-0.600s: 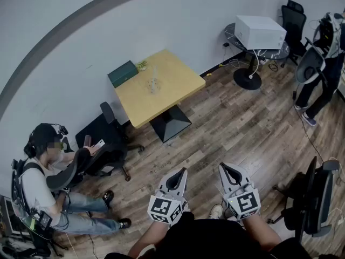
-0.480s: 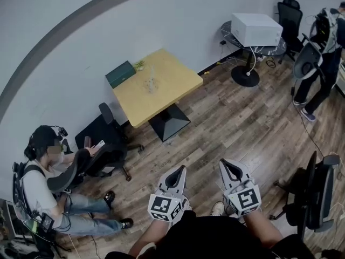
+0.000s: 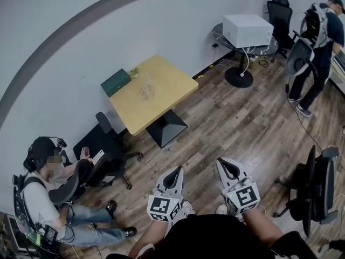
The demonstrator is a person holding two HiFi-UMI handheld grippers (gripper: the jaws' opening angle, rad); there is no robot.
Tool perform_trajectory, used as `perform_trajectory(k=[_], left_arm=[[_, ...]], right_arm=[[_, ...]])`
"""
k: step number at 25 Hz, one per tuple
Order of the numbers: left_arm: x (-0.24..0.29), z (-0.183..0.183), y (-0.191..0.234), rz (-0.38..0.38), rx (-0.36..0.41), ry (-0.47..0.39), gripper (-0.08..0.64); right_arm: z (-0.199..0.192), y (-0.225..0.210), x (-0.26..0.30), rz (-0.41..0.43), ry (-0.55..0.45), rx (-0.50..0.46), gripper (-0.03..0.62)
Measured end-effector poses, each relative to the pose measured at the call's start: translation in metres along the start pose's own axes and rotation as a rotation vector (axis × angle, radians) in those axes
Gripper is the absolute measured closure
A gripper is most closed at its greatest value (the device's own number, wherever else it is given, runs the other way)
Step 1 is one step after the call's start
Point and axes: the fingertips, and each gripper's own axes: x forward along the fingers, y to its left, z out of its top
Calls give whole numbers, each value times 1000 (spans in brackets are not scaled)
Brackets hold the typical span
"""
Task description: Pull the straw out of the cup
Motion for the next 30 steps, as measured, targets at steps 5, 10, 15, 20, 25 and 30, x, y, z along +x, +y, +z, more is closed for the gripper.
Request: perform_trajectory(k=[5,10,15,20,25,30], left_arm=[[-3,1,20,-25,1,-6,541],[-12,0,45,-50,1,-3,541],[-22,-4,66,-66,5,-4,541],[-23,-8,77,-63,-17,2,541],[-6,-12,89,-58,-27,20,541],[23,-6,108,-28,-29,28,541]], right_arm=[[6,5,9,-47,-52,46,574],[1,22,29,-59,-39,60,535],[-1,38,48,-81,-34,65,363],[2,40,61,-99,-52,73,112],[3,28,83,-92,-62,77,-5],[3,6,119,-52,-54,93,-5]])
